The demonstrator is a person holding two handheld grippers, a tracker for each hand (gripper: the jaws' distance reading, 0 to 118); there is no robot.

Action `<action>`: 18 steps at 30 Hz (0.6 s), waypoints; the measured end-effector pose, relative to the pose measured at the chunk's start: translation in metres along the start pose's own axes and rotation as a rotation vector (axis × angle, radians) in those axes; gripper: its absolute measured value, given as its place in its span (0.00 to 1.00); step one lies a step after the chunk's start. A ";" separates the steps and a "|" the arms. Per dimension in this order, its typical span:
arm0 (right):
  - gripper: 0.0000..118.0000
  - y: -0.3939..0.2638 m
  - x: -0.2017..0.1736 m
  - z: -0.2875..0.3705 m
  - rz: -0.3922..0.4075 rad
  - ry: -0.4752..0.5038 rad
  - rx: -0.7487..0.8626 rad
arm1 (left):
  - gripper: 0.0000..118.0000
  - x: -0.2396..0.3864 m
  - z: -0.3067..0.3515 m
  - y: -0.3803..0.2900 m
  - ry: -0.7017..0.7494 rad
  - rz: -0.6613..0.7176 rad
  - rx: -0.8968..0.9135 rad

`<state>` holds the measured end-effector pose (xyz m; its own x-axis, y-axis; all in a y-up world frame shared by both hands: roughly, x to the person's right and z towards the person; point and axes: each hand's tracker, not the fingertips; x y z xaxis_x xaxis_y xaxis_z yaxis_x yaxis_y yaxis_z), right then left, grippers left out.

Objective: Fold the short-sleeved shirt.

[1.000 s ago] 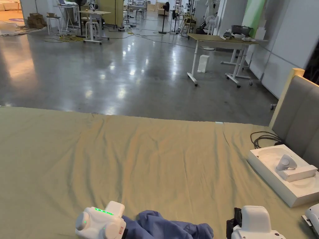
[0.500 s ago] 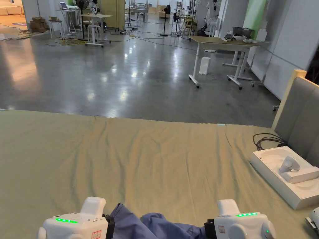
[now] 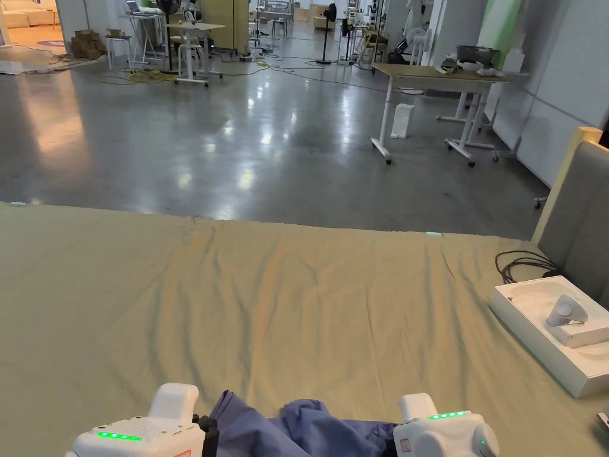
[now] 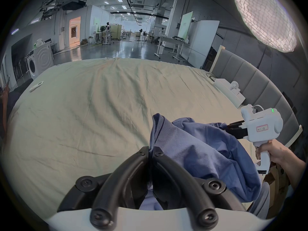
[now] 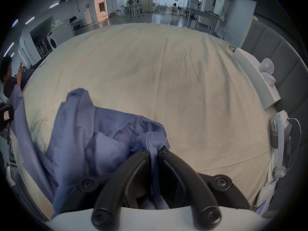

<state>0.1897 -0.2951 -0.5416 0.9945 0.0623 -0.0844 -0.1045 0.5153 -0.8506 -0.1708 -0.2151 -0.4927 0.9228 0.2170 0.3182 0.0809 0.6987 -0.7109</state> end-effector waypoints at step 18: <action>0.05 0.016 0.026 0.240 -0.116 -0.054 0.592 | 0.03 -0.031 0.140 0.058 0.036 0.018 0.297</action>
<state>0.2115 -0.0803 -0.4329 0.9994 0.0125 0.0310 0.0016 0.9084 -0.4180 -0.2471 -0.0860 -0.4561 0.9364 0.2099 0.2810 -0.0439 0.8650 -0.4999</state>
